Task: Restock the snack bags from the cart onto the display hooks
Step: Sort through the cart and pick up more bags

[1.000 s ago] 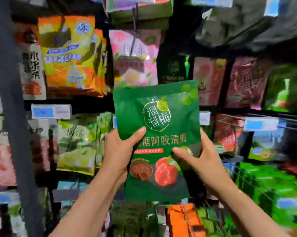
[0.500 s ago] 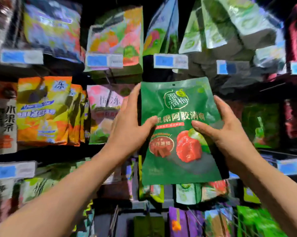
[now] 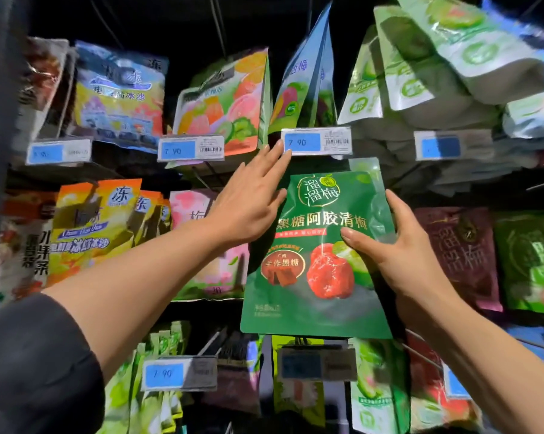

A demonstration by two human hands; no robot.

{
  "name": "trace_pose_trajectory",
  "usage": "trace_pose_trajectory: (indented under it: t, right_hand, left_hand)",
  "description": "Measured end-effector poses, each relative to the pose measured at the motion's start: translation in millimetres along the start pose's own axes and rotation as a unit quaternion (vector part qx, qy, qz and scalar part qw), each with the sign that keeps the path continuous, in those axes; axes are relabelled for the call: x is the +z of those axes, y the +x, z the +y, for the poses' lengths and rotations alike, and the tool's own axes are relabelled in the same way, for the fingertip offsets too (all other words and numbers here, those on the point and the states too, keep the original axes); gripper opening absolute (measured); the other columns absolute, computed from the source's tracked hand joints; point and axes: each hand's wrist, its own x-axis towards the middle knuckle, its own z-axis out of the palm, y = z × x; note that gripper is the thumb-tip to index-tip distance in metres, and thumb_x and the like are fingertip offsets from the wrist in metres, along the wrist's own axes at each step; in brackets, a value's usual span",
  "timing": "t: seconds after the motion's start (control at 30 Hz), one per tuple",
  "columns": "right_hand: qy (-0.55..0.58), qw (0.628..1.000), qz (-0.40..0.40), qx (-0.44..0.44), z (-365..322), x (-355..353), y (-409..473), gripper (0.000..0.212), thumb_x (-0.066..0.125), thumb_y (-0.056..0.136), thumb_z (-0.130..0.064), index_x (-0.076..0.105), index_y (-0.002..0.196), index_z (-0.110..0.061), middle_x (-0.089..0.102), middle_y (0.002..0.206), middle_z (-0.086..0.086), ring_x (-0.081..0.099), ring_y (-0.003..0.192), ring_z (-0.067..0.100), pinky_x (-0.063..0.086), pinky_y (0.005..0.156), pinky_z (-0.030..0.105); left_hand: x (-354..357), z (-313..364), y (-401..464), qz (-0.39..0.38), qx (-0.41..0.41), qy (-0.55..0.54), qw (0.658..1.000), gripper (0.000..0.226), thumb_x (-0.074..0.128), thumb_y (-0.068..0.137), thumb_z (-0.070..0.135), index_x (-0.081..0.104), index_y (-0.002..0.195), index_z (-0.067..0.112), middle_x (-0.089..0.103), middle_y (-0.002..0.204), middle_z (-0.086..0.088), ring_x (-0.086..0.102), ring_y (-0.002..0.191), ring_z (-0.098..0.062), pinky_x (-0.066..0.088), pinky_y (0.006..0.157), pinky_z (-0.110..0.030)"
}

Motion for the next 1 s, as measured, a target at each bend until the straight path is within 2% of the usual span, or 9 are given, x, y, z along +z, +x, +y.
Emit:
trace_pose_trajectory:
  t: [0.1,0.23,0.43,0.57,0.63,0.8,0.87,0.93,1.0]
  right_hand:
    - [0.000,1.000,-0.001,0.000,4.2,-3.3,-1.1,0.071,0.076,0.075,-0.003,0.042,0.134,-0.024,0.062,0.111,-0.017,0.061,0.088,-0.016,0.045,0.069,0.002]
    - [0.017,1.000,-0.013,0.012,9.5,-5.4,-3.7,0.074,0.078,0.075,-0.009,0.045,0.139,-0.023,0.067,0.118,-0.006,0.066,0.101,0.004,0.053,0.078,0.013]
    - [0.020,1.000,-0.018,0.005,6.8,-3.8,-2.8,0.069,0.076,0.075,-0.002,0.047,0.136,-0.019,0.067,0.111,-0.008,0.066,0.087,-0.007,0.047,0.064,0.005]
    - [0.024,1.000,-0.020,0.001,6.4,-1.9,-2.0,0.069,0.077,0.074,-0.004,0.049,0.135,-0.020,0.069,0.114,-0.004,0.068,0.097,0.004,0.053,0.074,0.013]
    - [0.028,0.999,-0.016,0.005,5.6,-1.3,-2.3,0.069,0.076,0.074,-0.002,0.049,0.135,-0.019,0.069,0.114,-0.002,0.069,0.095,0.005,0.053,0.071,0.012]
    - [-0.010,1.000,-0.006,0.012,14.4,2.0,5.4,0.063,0.076,0.074,0.002,0.050,0.127,-0.022,0.066,0.104,-0.012,0.064,0.079,-0.012,0.046,0.063,0.003]
    - [-0.052,0.998,-0.004,0.029,31.1,5.9,14.4,0.070,0.079,0.074,-0.003,0.047,0.133,-0.022,0.065,0.113,-0.009,0.064,0.086,-0.009,0.048,0.072,0.006]
    - [-0.109,0.993,-0.006,0.054,53.6,10.8,27.8,0.086,0.082,0.072,-0.013,0.037,0.145,-0.020,0.058,0.131,-0.003,0.060,0.109,0.006,0.048,0.096,0.023]
    - [-0.156,0.984,-0.015,0.078,73.5,15.7,42.9,0.094,0.083,0.073,-0.020,0.029,0.150,-0.022,0.051,0.141,-0.001,0.053,0.123,0.019,0.040,0.103,0.031]
  left_hand:
    - [2.8,0.4,-2.9,0.010,0.004,-0.005,1.000,0.066,0.025,0.095,0.040,0.009,0.153,0.016,0.001,0.162,-0.001,0.001,0.149,-0.018,0.016,0.119,-0.050]
    - [6.4,1.9,-4.0,0.016,-0.010,-0.011,1.000,0.068,0.021,0.092,0.043,0.007,0.153,0.017,-0.001,0.162,0.002,0.002,0.149,-0.016,0.015,0.119,-0.049]
    - [8.1,2.7,-6.2,0.020,-0.015,-0.003,1.000,0.060,0.033,0.103,0.031,0.002,0.153,0.019,-0.005,0.161,0.005,0.000,0.149,-0.013,0.010,0.120,-0.046]
    - [7.2,2.8,-4.5,0.028,-0.017,-0.003,0.999,0.060,0.024,0.099,0.040,0.005,0.153,0.020,-0.002,0.161,0.006,-0.001,0.148,-0.011,0.008,0.121,-0.043]
    - [8.0,1.3,-4.1,0.032,-0.016,0.000,0.999,0.064,0.018,0.094,0.043,0.007,0.153,0.021,0.000,0.161,0.006,-0.001,0.148,-0.010,0.008,0.121,-0.043]
    - [13.1,-2.9,-2.9,0.060,-0.002,0.006,0.998,0.064,0.018,0.095,0.046,0.013,0.153,0.019,0.008,0.161,0.003,0.004,0.149,-0.013,0.012,0.120,-0.045]
    - [16.8,-3.3,-4.5,0.071,0.005,0.027,0.997,0.067,0.022,0.094,0.047,0.011,0.153,0.018,0.006,0.161,0.002,0.005,0.149,-0.014,0.011,0.121,-0.044]
    - [21.6,-3.4,-6.7,0.075,0.004,0.043,0.996,0.070,0.034,0.094,0.041,0.006,0.154,0.018,0.001,0.162,0.003,0.002,0.149,-0.014,0.009,0.121,-0.042]
    - [26.4,-2.9,-7.6,0.079,0.001,0.054,0.995,0.077,0.048,0.093,0.033,0.003,0.154,0.018,-0.003,0.162,0.003,0.000,0.149,-0.014,0.007,0.120,-0.040]
